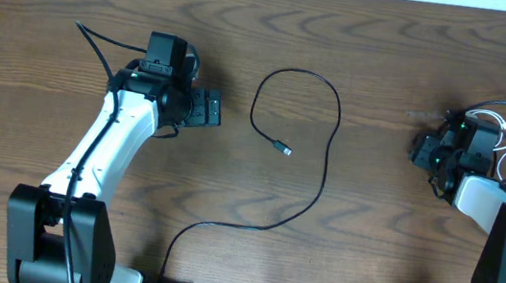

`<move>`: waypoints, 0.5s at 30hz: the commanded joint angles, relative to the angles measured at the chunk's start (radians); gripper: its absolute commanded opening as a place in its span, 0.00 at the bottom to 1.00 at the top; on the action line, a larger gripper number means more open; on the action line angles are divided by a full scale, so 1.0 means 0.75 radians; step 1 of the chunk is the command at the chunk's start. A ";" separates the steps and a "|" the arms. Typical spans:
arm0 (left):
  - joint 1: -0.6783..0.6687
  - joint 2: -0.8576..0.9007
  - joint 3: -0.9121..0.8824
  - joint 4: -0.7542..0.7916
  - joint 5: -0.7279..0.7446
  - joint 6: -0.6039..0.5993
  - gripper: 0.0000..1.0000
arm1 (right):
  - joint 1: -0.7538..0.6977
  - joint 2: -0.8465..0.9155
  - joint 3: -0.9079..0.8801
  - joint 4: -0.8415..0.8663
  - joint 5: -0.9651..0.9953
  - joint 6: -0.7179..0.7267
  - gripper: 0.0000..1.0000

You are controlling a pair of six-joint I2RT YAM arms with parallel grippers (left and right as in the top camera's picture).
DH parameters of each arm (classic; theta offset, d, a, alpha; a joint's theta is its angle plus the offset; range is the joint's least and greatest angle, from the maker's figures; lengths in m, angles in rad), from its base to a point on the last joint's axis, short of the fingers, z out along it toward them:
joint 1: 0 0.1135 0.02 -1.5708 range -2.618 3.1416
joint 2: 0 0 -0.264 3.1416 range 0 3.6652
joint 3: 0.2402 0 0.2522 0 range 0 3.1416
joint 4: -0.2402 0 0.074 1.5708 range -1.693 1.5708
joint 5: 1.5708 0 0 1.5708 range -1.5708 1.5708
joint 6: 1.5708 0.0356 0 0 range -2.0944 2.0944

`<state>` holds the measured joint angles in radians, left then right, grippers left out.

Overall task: Untangle cables
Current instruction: 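Move the right gripper left toward the remaining black cable at center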

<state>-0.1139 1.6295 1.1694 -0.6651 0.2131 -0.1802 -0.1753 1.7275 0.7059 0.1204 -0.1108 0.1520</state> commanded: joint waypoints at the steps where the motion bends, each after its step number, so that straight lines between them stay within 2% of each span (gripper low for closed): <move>1: 0.002 0.005 0.009 -0.001 0.015 -0.001 0.98 | -0.001 -0.060 -0.017 -0.062 -0.015 0.009 0.73; 6: 0.002 0.005 0.009 -0.001 0.015 -0.001 0.98 | 0.001 -0.199 -0.017 -0.152 -0.038 0.005 0.79; 15: 0.002 0.005 0.009 -0.001 0.015 -0.001 0.98 | 0.081 -0.334 -0.017 -0.175 -0.403 -0.033 0.83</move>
<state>-0.1139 1.6295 1.1694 -0.6651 0.2127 -0.1802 -0.1535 1.4879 0.6960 -0.0113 -0.2874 0.1490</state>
